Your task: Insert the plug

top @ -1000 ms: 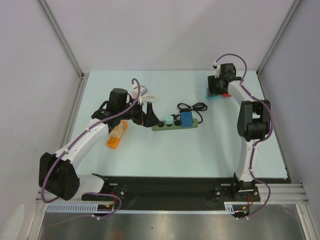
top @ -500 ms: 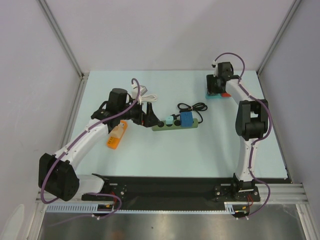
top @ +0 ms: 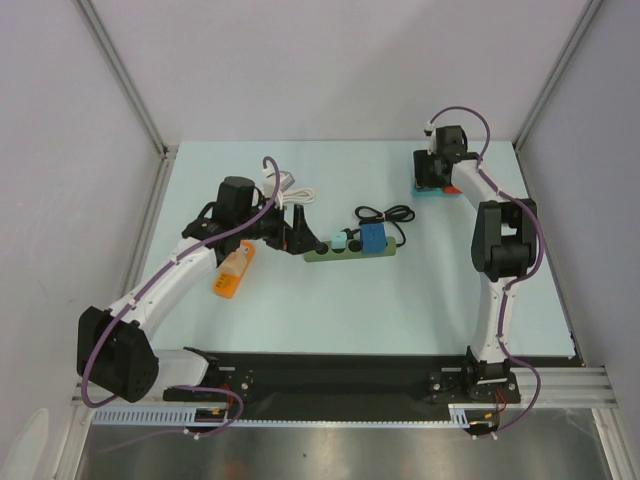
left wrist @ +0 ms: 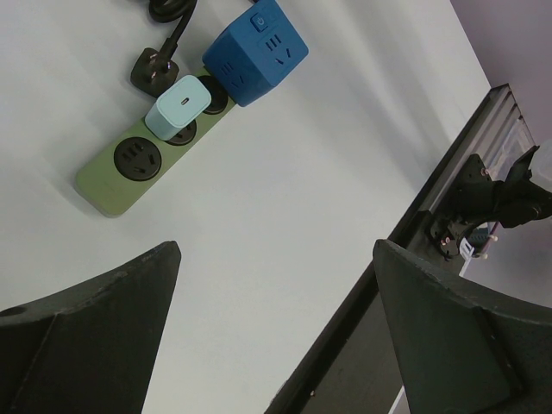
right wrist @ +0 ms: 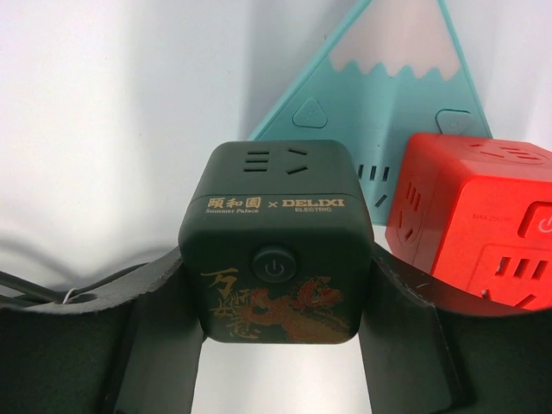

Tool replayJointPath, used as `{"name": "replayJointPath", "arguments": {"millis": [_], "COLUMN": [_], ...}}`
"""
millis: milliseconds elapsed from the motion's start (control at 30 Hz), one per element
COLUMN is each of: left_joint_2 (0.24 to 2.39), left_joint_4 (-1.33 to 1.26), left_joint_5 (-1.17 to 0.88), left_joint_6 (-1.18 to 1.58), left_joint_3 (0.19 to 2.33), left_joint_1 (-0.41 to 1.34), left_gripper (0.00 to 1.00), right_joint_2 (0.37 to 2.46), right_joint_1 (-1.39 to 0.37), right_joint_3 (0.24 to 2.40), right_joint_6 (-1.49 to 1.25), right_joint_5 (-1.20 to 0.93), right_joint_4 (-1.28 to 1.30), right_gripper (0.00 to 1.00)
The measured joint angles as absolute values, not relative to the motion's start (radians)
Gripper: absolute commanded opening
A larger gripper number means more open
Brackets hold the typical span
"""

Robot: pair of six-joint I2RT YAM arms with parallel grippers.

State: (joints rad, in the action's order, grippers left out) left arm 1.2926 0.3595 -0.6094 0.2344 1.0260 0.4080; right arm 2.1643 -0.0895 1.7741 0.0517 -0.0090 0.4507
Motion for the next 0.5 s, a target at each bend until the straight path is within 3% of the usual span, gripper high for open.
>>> {"name": "replayJointPath", "arguments": {"millis": [500], "left_joint_2": [1.293], "left_joint_4": [0.353], "left_joint_5": [-0.613], "left_joint_6": [0.235], "left_joint_3": [1.026], "left_joint_1": [0.408], "left_gripper": [1.0], "right_joint_2": [2.162], "right_joint_1": [-0.078], "right_joint_3": [1.764], "right_joint_6": [0.036], "right_joint_5": [-0.012], "right_joint_4": [0.439], "right_gripper": [0.0]}}
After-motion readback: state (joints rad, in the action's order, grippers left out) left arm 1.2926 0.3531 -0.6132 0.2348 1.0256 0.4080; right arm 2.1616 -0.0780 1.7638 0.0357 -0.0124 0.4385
